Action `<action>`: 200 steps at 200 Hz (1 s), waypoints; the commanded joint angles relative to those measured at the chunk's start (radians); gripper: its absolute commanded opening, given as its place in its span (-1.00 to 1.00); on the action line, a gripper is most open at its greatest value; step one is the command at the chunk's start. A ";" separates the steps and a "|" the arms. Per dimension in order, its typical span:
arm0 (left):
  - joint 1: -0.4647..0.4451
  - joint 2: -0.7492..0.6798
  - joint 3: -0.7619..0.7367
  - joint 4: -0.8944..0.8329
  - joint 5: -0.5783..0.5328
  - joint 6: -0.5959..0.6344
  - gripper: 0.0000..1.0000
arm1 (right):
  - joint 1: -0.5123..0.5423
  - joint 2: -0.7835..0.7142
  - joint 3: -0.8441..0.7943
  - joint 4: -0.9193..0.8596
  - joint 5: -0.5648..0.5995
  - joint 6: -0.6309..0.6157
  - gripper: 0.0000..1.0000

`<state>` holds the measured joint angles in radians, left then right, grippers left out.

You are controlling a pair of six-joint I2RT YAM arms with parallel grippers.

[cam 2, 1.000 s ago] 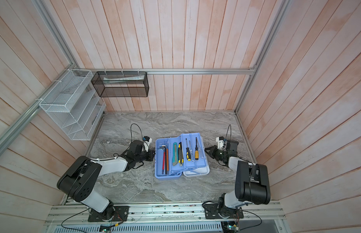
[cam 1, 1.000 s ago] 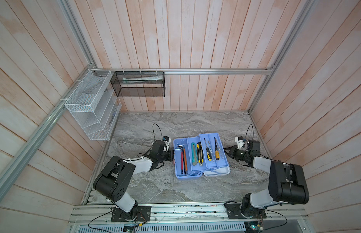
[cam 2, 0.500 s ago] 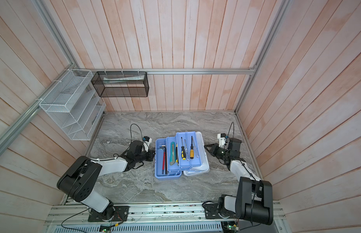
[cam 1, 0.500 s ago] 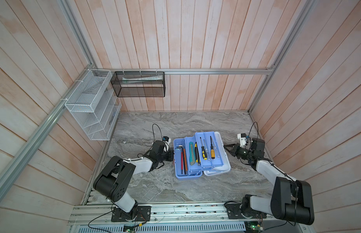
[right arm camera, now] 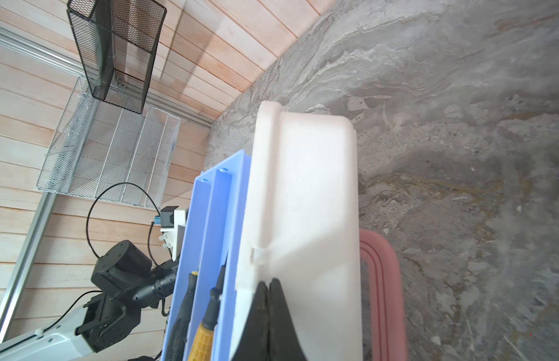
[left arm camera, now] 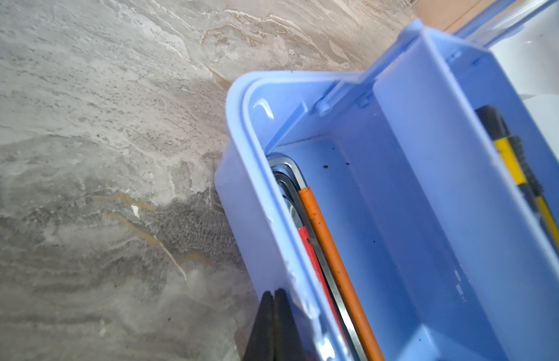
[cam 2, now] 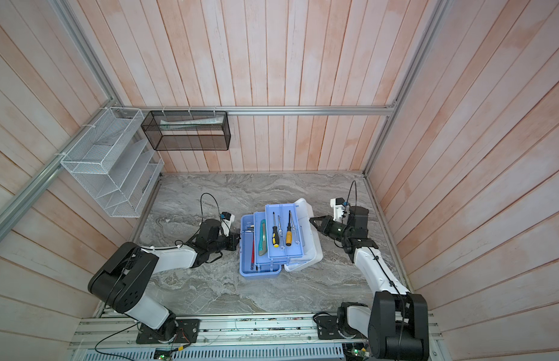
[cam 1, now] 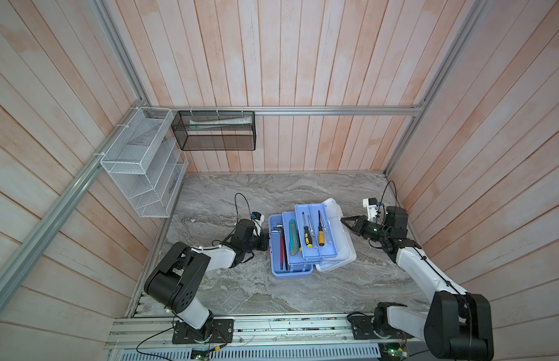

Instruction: Pack the tool kit

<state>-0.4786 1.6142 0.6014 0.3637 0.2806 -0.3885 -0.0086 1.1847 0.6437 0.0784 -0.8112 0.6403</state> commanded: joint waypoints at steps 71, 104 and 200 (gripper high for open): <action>0.000 -0.023 -0.064 0.055 0.072 0.013 -1.00 | 0.251 -0.002 0.106 -0.119 0.166 0.076 -1.00; 0.003 -0.020 -0.073 0.075 0.090 -0.002 -1.00 | 0.341 0.019 0.162 -0.147 0.244 0.094 -1.00; 0.037 -0.073 -0.109 0.075 0.085 -0.025 -1.00 | 0.554 0.240 0.353 -0.126 0.345 0.110 -1.00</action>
<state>-0.4500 1.5703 0.5056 0.4194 0.3405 -0.4015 0.5022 1.3293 0.9627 0.0204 -0.5144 0.7589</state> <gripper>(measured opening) 0.046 0.049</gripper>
